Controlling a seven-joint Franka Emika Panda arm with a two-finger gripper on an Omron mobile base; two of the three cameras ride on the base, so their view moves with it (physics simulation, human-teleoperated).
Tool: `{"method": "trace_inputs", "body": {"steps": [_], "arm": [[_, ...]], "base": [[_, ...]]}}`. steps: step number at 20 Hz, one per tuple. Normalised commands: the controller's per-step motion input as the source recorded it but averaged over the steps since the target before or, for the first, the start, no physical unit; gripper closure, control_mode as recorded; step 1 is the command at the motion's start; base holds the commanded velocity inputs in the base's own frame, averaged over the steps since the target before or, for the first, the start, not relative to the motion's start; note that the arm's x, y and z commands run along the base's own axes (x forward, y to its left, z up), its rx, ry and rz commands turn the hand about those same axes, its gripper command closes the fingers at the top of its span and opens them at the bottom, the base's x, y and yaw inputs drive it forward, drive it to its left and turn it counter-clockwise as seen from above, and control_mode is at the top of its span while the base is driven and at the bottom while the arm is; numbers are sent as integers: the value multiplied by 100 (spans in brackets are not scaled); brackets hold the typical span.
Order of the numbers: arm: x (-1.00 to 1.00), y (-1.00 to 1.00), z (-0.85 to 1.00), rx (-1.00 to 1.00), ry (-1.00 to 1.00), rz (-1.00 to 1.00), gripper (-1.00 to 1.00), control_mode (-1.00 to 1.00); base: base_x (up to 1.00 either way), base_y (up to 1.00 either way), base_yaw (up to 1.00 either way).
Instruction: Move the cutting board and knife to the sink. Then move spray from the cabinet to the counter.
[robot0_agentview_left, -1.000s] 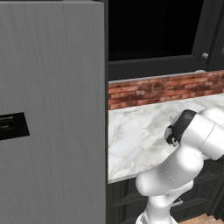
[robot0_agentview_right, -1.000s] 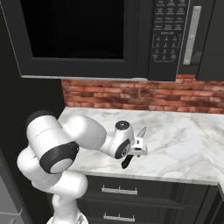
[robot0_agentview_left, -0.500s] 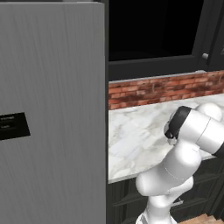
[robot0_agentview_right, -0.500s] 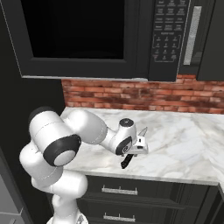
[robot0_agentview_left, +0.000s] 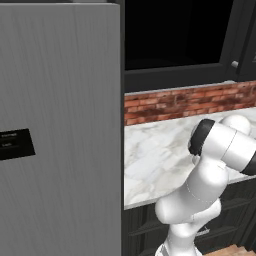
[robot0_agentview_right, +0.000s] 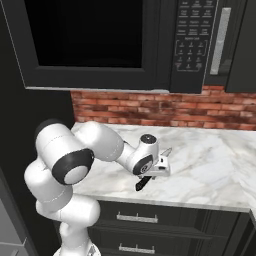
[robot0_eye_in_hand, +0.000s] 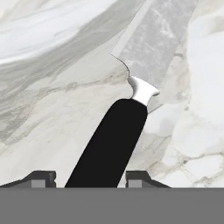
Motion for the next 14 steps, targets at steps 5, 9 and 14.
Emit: {"method": "trace_inputs", "body": {"steps": [5,9,14], "arm": [[-13,3,-16,0,-2,-2,100,-100],[-32,0,-1,0,-25,0,100,-100],[-47,0,0,0,-35,0,100,-100]], "base": [[0,0,0],[0,0,0],[0,0,0]]}}
